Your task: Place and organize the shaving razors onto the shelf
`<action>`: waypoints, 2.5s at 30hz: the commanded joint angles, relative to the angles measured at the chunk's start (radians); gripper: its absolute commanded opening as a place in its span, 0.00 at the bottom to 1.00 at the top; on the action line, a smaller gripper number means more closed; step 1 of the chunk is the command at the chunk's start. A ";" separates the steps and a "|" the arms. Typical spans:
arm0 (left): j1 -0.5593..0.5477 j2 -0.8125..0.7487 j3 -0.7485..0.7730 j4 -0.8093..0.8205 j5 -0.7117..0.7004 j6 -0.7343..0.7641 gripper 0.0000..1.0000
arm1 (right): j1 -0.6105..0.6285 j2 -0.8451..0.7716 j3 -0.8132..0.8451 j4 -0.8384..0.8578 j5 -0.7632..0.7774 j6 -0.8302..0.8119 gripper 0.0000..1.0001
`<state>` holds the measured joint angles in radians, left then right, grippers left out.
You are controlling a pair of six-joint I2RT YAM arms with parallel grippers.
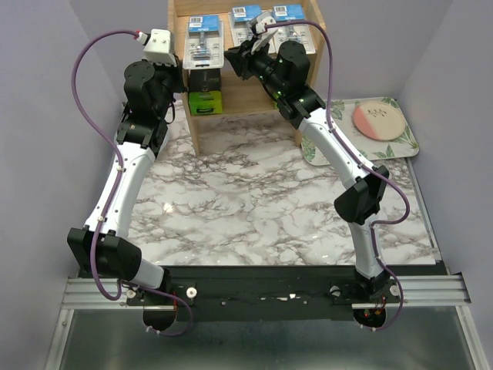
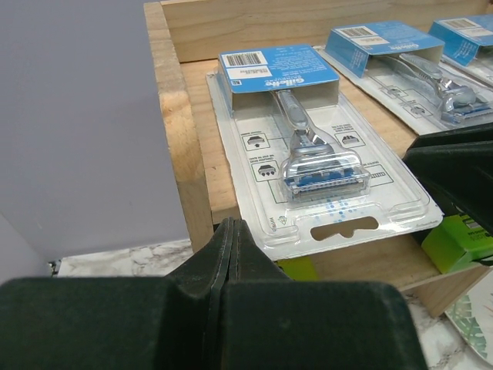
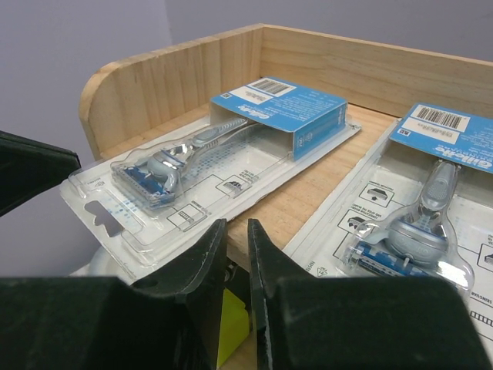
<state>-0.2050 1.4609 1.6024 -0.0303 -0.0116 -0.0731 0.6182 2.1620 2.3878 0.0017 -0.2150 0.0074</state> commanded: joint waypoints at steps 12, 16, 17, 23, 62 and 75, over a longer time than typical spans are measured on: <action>-0.031 -0.123 -0.061 0.000 0.028 0.012 0.00 | 0.017 -0.051 -0.040 -0.097 0.000 0.011 0.29; -0.027 -0.168 -0.105 0.003 0.036 -0.001 0.00 | 0.017 -0.103 -0.108 -0.115 -0.032 0.031 0.34; -0.025 -0.169 -0.111 0.009 0.036 -0.004 0.01 | 0.017 -0.108 -0.114 -0.115 -0.030 0.029 0.34; -0.008 -0.183 -0.127 0.000 0.042 -0.011 0.01 | 0.018 -0.119 -0.118 -0.120 -0.032 0.032 0.36; 0.044 -0.212 -0.147 -0.131 0.452 0.194 0.00 | 0.063 -0.174 -0.205 -0.161 0.011 -0.060 0.41; 0.032 -0.039 -0.016 -0.086 0.420 0.079 0.00 | 0.046 -0.212 -0.254 -0.154 0.057 -0.101 0.41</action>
<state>-0.1616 1.3869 1.5177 -0.1593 0.4057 0.0406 0.6769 1.9858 2.1521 -0.1513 -0.1947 -0.0639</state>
